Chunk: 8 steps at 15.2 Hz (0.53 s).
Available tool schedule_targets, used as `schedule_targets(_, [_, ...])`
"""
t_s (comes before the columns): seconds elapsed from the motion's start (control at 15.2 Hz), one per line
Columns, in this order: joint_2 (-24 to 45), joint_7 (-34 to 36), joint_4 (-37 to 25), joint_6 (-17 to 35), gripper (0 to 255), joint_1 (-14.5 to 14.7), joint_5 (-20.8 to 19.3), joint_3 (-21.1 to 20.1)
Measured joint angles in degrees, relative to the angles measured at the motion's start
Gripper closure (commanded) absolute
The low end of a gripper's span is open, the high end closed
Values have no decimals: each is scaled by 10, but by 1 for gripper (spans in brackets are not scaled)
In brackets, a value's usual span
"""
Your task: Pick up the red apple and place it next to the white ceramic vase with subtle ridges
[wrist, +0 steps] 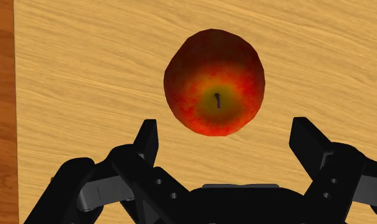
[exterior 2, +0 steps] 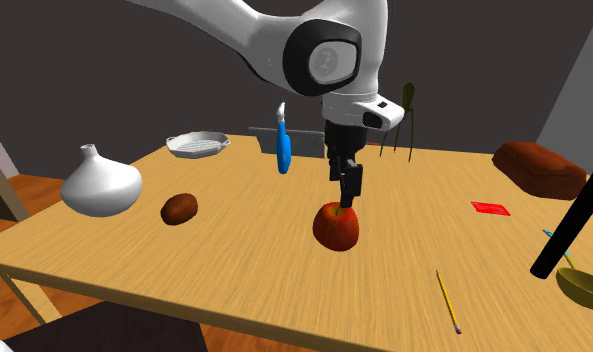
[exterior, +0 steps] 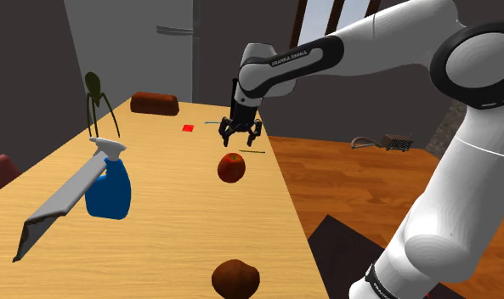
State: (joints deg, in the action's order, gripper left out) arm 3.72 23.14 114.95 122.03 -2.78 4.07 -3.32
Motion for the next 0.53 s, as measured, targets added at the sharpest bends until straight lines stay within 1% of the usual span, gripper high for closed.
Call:
schedule_targets(0.4, [24,1,14,39,0,1,0,-1])
schedule_targets(0.53, [27,1,16,44,0,1,0,-1])
